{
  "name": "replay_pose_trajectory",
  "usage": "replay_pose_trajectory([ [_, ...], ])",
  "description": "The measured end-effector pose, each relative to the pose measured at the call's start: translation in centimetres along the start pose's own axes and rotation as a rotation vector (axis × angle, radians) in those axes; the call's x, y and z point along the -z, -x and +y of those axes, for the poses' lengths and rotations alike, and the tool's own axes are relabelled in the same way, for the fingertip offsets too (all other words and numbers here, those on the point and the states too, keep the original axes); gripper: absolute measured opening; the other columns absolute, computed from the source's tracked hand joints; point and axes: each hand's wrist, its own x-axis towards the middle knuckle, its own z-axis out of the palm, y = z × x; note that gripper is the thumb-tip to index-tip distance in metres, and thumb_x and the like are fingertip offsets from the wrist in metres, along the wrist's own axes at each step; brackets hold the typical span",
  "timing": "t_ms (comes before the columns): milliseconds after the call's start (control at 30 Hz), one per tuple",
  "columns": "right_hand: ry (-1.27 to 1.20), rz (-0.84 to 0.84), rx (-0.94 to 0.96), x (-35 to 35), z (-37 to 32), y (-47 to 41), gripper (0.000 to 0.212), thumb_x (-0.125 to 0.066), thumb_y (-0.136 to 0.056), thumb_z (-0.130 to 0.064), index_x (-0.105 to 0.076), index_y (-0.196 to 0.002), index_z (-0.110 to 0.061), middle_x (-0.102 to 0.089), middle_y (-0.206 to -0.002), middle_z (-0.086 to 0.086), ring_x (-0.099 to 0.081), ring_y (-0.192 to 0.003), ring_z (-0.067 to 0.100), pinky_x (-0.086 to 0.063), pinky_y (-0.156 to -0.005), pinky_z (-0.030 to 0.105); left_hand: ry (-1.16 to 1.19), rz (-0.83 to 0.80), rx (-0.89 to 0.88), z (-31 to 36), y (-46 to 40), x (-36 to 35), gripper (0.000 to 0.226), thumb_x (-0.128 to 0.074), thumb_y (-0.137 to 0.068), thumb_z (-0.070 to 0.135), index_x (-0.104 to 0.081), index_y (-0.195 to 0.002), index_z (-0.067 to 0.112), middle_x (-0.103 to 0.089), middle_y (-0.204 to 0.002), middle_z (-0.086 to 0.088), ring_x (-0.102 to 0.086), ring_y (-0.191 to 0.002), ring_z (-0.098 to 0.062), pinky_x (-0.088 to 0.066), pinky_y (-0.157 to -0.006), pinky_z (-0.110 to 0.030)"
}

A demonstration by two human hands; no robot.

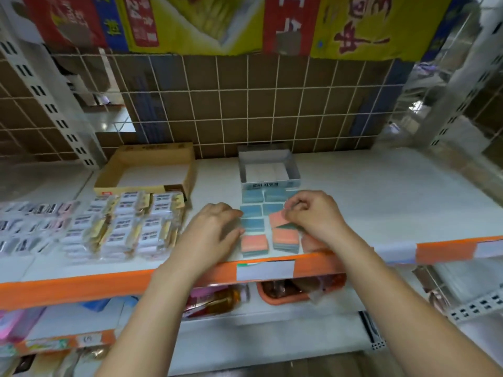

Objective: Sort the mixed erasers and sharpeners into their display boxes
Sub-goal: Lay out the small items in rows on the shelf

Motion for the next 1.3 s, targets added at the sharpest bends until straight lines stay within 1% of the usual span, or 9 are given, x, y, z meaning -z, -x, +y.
replay_pose_trajectory([
  [133, 0.268, -0.062, 0.07, 0.4, 0.5, -0.6, 0.006, -0.069, -0.077, -0.021, -0.066, -0.082, -0.02, -0.062, -0.087, 0.001, -0.055, -0.084, 0.015, -0.036, -0.067, 0.022, -0.004, 0.011, 0.024, 0.0, -0.3, -0.6, 0.043, -0.049, -0.08, 0.036, -0.065, -0.112, 0.011, -0.064, -0.106, -0.007, -0.056, -0.099, -0.027, -0.043, -0.087, -0.035],
  [267, 0.462, -0.112, 0.129, 0.4, 0.5, -0.8, 0.014, -0.063, -0.082, -0.027, -0.064, -0.095, -0.022, -0.06, -0.1, 0.003, -0.047, -0.102, 0.02, -0.035, -0.074, 0.026, 0.009, 0.045, 0.048, 0.2, -0.5, -0.8, 0.032, -0.058, -0.088, 0.025, -0.061, -0.118, 0.013, -0.061, -0.114, -0.004, -0.051, -0.108, -0.023, -0.036, -0.09, -0.029],
  [400, 0.533, -0.129, 0.198, 0.3, 0.5, -1.0, 0.017, -0.056, -0.086, -0.024, -0.066, -0.097, -0.018, -0.061, -0.103, 0.005, -0.043, -0.102, 0.02, -0.037, -0.082, 0.027, 0.017, 0.075, 0.048, 0.4, -0.8, -0.8, 0.034, -0.059, -0.088, 0.023, -0.059, -0.121, 0.014, -0.059, -0.117, -0.004, -0.048, -0.111, -0.022, -0.034, -0.089, -0.027],
  [567, 0.578, -0.112, 0.238, 0.3, -0.3, -0.8, 0.022, -0.052, -0.089, -0.023, -0.066, -0.104, -0.017, -0.057, -0.113, 0.005, -0.041, -0.107, 0.021, -0.036, -0.087, 0.027, 0.007, 0.095, 0.04, 0.0, -0.6, 0.0, 0.032, -0.061, -0.087, 0.022, -0.063, -0.117, 0.012, -0.061, -0.112, -0.007, -0.052, -0.107, -0.026, -0.04, -0.089, -0.035],
  [733, 0.505, -0.079, 0.419, -1.1, -3.8, 0.1, 0.029, -0.048, -0.091, -0.02, -0.06, -0.117, -0.016, -0.051, -0.124, 0.003, -0.037, -0.118, 0.02, -0.031, -0.096, 0.029, -0.083, 0.198, 0.031, -1.0, 1.2, 3.2, 0.043, -0.046, -0.083, 0.037, -0.065, -0.111, 0.01, -0.063, -0.104, -0.009, -0.057, -0.098, -0.03, -0.042, -0.082, -0.035],
  [867, 0.465, -0.058, 0.635, -4.6, -8.1, 0.8, 0.027, -0.048, -0.091, -0.017, -0.063, -0.112, -0.011, -0.056, -0.115, 0.007, -0.043, -0.111, 0.025, -0.035, -0.091, 0.032, -0.16, 0.261, 0.082, -3.5, 4.0, 6.1, 0.047, -0.041, -0.082, 0.039, -0.066, -0.105, 0.007, -0.063, -0.098, -0.011, -0.058, -0.092, -0.033, -0.047, -0.079, -0.039],
  [1000, 0.451, -0.065, 0.783, -10.0, -12.5, 1.9, 0.021, -0.055, -0.072, -0.015, -0.071, -0.084, -0.006, -0.064, -0.084, 0.011, -0.059, -0.081, 0.034, -0.05, -0.073, 0.035, -0.208, 0.304, 0.161, -7.4, 8.3, 8.8, 0.045, -0.041, -0.082, 0.036, -0.066, -0.104, 0.005, -0.064, -0.094, -0.011, -0.06, -0.086, -0.033, -0.049, -0.076, -0.039],
  [1200, 0.447, -0.117, 0.88, -19.6, -20.1, 4.9, 0.023, -0.059, -0.068, -0.018, -0.071, -0.084, -0.009, -0.067, -0.085, 0.008, -0.063, -0.079, 0.03, -0.051, -0.068, 0.03, -0.294, 0.312, 0.295, -15.1, 16.4, 13.8, 0.045, -0.042, -0.081, 0.035, -0.067, -0.102, 0.004, -0.064, -0.092, -0.013, -0.063, -0.084, -0.033, -0.052, -0.075, -0.041],
  [1300, 0.416, -0.162, 0.918, -24.7, -23.9, 6.6, 0.025, -0.059, -0.068, -0.018, -0.071, -0.087, -0.008, -0.068, -0.085, 0.01, -0.065, -0.078, 0.031, -0.054, -0.066, 0.038, -0.314, 0.311, 0.36, -19.5, 20.8, 16.6, 0.047, -0.042, -0.082, 0.037, -0.065, -0.106, 0.005, -0.063, -0.096, -0.014, -0.061, -0.086, -0.035, -0.052, -0.076, -0.044],
])
